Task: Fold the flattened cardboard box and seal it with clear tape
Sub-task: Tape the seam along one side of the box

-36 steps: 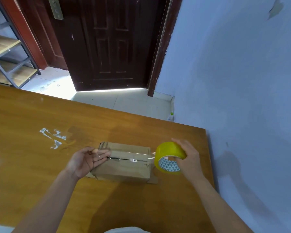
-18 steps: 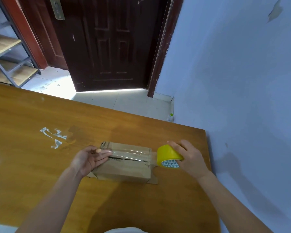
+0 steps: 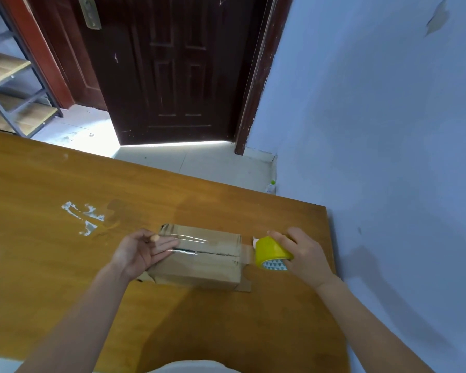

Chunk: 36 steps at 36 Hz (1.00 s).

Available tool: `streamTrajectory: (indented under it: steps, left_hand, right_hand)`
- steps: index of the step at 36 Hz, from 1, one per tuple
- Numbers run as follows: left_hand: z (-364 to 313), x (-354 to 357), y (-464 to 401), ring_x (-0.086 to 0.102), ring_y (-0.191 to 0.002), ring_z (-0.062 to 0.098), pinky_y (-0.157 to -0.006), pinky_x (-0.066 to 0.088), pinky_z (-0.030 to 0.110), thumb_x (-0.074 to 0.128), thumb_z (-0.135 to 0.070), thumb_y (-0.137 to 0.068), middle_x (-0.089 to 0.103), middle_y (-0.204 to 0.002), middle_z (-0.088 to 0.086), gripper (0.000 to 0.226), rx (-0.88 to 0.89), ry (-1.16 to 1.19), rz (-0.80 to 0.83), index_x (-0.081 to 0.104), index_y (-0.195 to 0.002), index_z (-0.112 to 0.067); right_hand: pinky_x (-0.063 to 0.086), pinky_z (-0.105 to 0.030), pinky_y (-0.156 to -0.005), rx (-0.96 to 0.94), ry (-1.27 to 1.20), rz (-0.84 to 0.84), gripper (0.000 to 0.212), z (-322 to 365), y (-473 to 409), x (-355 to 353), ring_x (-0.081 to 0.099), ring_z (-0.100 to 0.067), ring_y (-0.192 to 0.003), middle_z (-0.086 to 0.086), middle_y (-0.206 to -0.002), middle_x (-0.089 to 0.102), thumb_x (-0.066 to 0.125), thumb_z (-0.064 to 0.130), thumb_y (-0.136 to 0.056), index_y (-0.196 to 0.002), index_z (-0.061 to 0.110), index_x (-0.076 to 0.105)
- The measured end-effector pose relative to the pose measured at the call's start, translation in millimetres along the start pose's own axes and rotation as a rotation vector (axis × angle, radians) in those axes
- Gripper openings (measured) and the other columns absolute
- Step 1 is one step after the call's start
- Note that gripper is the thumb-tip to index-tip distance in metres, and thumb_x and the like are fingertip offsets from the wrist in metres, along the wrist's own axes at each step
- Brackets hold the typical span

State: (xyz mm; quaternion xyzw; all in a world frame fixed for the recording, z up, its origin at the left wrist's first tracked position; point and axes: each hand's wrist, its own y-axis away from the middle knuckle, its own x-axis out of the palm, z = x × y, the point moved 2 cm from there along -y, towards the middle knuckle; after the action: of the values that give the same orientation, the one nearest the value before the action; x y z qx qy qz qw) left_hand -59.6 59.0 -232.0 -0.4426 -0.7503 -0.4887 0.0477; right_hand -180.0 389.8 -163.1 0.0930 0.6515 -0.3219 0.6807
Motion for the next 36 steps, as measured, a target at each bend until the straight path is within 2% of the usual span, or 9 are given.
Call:
streamTrajectory:
  steps: [4, 6, 17, 21, 26, 31, 33, 35, 36]
  left_hand:
    - [-3.1, -0.7, 3.1, 0.067, -0.09, 0.044, -0.078, 0.051, 0.053, 0.039, -0.009, -0.073, 0.061, -0.109, 0.036, 0.025, -0.038, 0.07, 0.027, 0.057, -0.06, 0.004]
    - [-3.7, 0.4, 5.6, 0.067, -0.088, 0.047, -0.077, 0.05, 0.057, 0.039, -0.009, -0.07, 0.061, -0.106, 0.038, 0.027, -0.048, 0.109, 0.042, 0.053, -0.048, -0.003]
    - [-3.2, -4.9, 4.6, 0.064, -0.094, 0.05, -0.076, 0.049, 0.064, 0.038, -0.013, -0.071, 0.06, -0.111, 0.037, 0.024, -0.089, 0.245, 0.082, 0.041, -0.047, -0.011]
    - [-5.1, 1.5, 11.5, 0.068, -0.085, 0.045, -0.072, 0.05, 0.059, 0.036, -0.013, -0.072, 0.064, -0.101, 0.036, 0.033, -0.094, 0.23, 0.094, 0.054, -0.045, -0.006]
    - [-3.1, -0.4, 10.3, 0.067, -0.088, 0.047, -0.069, 0.054, 0.059, 0.036, -0.013, -0.074, 0.062, -0.106, 0.037, 0.031, -0.11, 0.249, 0.083, 0.049, -0.046, -0.007]
    - [-3.6, -5.5, 5.1, 0.062, -0.101, 0.048, -0.075, 0.054, 0.06, 0.046, -0.008, -0.068, 0.058, -0.119, 0.035, 0.006, -0.116, 0.259, 0.125, 0.042, -0.068, -0.012]
    - [-3.9, -7.9, 2.6, 0.061, -0.102, 0.048, -0.075, 0.054, 0.059, 0.05, -0.007, -0.064, 0.057, -0.12, 0.035, 0.016, -0.12, 0.263, 0.123, 0.04, -0.075, -0.013]
    - [-3.6, -5.0, 5.1, 0.061, -0.104, 0.048, -0.075, 0.054, 0.059, 0.041, -0.011, -0.073, 0.056, -0.121, 0.034, 0.003, -0.121, 0.262, 0.135, 0.043, -0.075, -0.012]
    - [-3.7, -5.0, 5.1, 0.061, -0.104, 0.048, -0.076, 0.054, 0.059, 0.038, -0.013, -0.075, 0.057, -0.121, 0.034, 0.009, -0.117, 0.26, 0.129, 0.044, -0.069, -0.011]
  right_hand:
    - [0.041, -0.019, -0.048, -0.004, -0.004, 0.011, 0.081, 8.0, -3.7, 10.4, 0.044, -0.011, -0.076, -0.002, -0.083, 0.055, 0.086, 0.003, -0.045, -0.116, 0.023, 0.052]
    - [0.042, -0.021, -0.046, 0.002, -0.002, 0.015, 0.082, 9.9, -6.1, 13.3, 0.048, -0.013, -0.073, -0.003, -0.079, 0.057, 0.086, 0.004, -0.045, -0.116, 0.024, 0.052]
    - [0.037, -0.019, -0.044, -0.045, 0.031, 0.022, 0.079, 17.9, -22.0, 19.4, 0.056, -0.018, -0.064, -0.004, -0.077, 0.059, 0.083, -0.001, -0.046, -0.114, 0.022, 0.052]
    - [0.037, -0.019, -0.043, -0.052, 0.042, 0.048, 0.08, 18.4, -23.3, 22.9, 0.057, -0.017, -0.062, -0.004, -0.077, 0.06, 0.086, 0.002, -0.044, -0.113, 0.022, 0.052]
    - [0.038, -0.019, -0.042, -0.058, 0.052, 0.07, 0.082, 18.4, -24.1, 25.8, 0.057, -0.017, -0.061, -0.004, -0.075, 0.061, 0.088, 0.004, -0.041, -0.112, 0.022, 0.051]
    - [0.031, -0.016, -0.048, -0.062, 0.065, 0.093, 0.08, 18.6, -22.9, 28.1, 0.055, -0.016, -0.063, -0.003, -0.075, 0.06, 0.088, 0.005, -0.043, -0.112, 0.022, 0.051]
    - [0.03, -0.016, -0.049, -0.063, 0.068, 0.097, 0.079, 18.8, -22.7, 28.6, 0.054, -0.016, -0.063, -0.003, -0.076, 0.06, 0.087, 0.004, -0.044, -0.112, 0.021, 0.051]
    - [0.03, -0.016, -0.05, -0.065, 0.074, 0.104, 0.078, 18.4, -22.3, 28.7, 0.054, -0.016, -0.065, -0.003, -0.077, 0.06, 0.088, 0.005, -0.045, -0.112, 0.021, 0.051]
    - [0.029, -0.015, -0.052, -0.066, 0.079, 0.108, 0.078, 18.3, -22.2, 28.5, 0.054, -0.016, -0.066, -0.003, -0.078, 0.06, 0.088, 0.005, -0.045, -0.112, 0.021, 0.051]
